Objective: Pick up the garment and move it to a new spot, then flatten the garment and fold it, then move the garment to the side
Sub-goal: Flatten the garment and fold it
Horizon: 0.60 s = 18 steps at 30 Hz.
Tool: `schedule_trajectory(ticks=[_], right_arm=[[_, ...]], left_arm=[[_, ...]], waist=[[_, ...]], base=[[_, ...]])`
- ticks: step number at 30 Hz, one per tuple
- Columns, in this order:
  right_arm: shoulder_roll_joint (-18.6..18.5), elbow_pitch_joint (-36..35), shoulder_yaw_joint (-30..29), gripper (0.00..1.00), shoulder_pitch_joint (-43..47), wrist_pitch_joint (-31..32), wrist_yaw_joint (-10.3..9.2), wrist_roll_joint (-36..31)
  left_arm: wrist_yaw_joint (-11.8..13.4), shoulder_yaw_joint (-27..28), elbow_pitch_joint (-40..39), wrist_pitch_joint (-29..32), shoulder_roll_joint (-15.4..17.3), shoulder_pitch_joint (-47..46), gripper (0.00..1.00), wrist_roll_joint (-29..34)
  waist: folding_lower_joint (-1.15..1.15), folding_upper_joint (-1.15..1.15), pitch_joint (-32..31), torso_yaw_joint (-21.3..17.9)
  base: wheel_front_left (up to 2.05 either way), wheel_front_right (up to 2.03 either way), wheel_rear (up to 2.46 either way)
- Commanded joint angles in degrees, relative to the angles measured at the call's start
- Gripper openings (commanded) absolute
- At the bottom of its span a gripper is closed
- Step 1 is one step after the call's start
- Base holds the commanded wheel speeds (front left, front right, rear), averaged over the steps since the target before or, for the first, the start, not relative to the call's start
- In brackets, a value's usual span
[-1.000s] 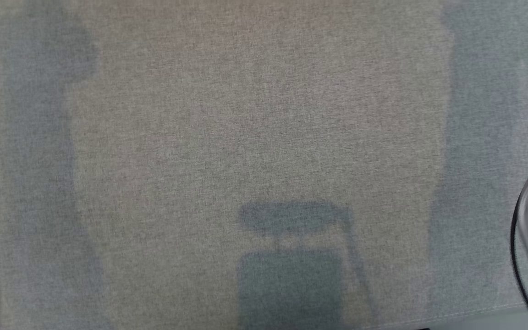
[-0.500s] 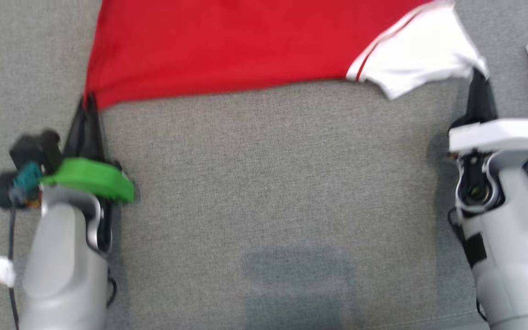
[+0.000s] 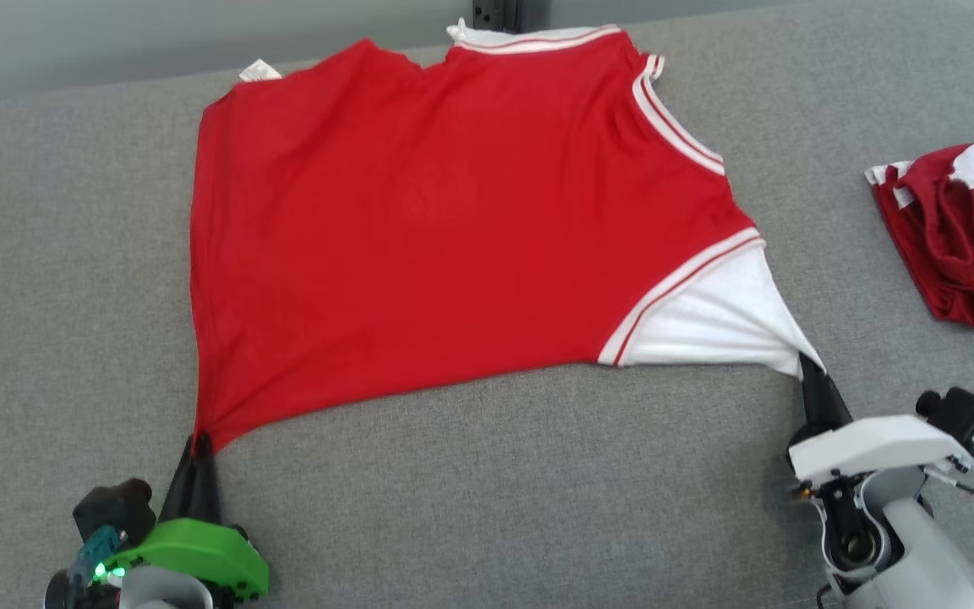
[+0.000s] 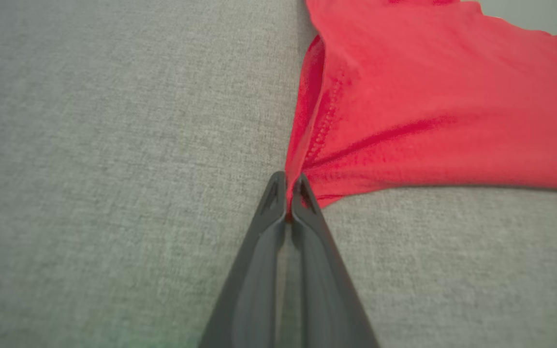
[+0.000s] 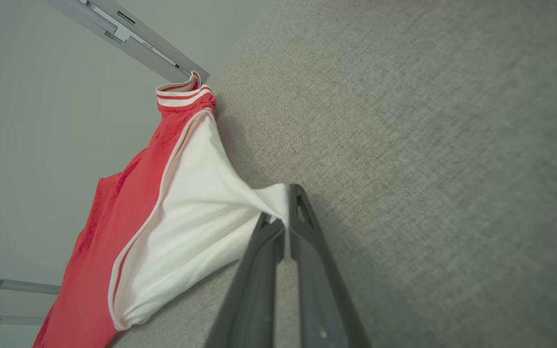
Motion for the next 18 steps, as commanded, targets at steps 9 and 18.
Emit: schedule_trajectory(ticks=[9, 18], right_arm=[[-2.28, 1.76, 4.78, 0.0, 12.56, -0.39, -0.25, 1.33], [-3.07, 0.1, 6.25, 0.0, 18.83, -0.41, -0.25, 3.85]], left_arm=[[1.95, 1.7, 0.61, 0.36, 0.58, 13.2, 0.0, -3.81], [2.82, 1.12, -1.25, 0.29, 0.6, 18.45, 0.0, -5.74]], waist=[[0.0, 0.0, -14.32, -1.44], [0.0, 0.0, -16.45, -1.99]], base=[[0.0, 0.0, 0.0], [0.0, 0.0, 0.0]])
